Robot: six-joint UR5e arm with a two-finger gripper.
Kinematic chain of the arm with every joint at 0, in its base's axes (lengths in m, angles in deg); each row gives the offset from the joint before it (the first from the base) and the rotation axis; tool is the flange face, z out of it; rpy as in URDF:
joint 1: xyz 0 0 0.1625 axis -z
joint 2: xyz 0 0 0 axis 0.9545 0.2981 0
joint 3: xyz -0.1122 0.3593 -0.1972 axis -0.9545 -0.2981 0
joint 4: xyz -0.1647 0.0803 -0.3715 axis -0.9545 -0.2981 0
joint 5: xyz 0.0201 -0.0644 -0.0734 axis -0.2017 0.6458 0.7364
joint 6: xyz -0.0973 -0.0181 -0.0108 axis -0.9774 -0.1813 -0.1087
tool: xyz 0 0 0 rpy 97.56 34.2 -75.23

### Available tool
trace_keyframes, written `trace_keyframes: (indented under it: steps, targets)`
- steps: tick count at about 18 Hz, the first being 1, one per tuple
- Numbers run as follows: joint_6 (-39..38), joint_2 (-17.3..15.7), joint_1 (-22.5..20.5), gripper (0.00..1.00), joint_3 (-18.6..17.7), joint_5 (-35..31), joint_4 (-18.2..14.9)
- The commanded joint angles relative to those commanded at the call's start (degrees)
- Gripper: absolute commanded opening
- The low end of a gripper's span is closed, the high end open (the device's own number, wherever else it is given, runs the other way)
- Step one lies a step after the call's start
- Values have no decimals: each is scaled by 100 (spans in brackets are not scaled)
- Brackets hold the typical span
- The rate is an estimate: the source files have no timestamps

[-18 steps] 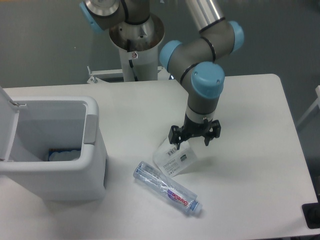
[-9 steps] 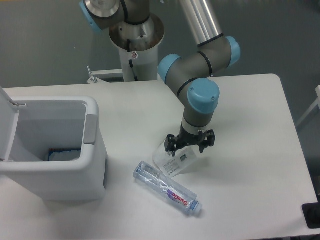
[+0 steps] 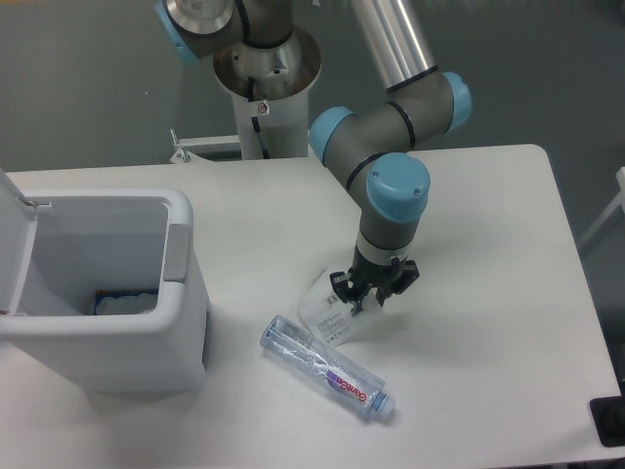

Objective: Place the trash in the trash can
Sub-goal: 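Close the gripper on the white barcode packet, then lift the packet and carry it over the white trash bin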

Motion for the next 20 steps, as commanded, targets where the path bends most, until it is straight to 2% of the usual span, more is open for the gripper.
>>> trace_keyframes:
  steps: [5, 11, 14, 17, 20]
  targets:
    - [44, -79, 0, 0, 17, 9, 0]
    - [70, -588, -70, 0, 614, 306, 9]
    - [44, -992, -271, 0, 852, 1104, 0]
    - [-79, -1475, -544, 0, 888, 2396, -9]
    - [-579, -1897, -554, 0, 896, 3074, 0]
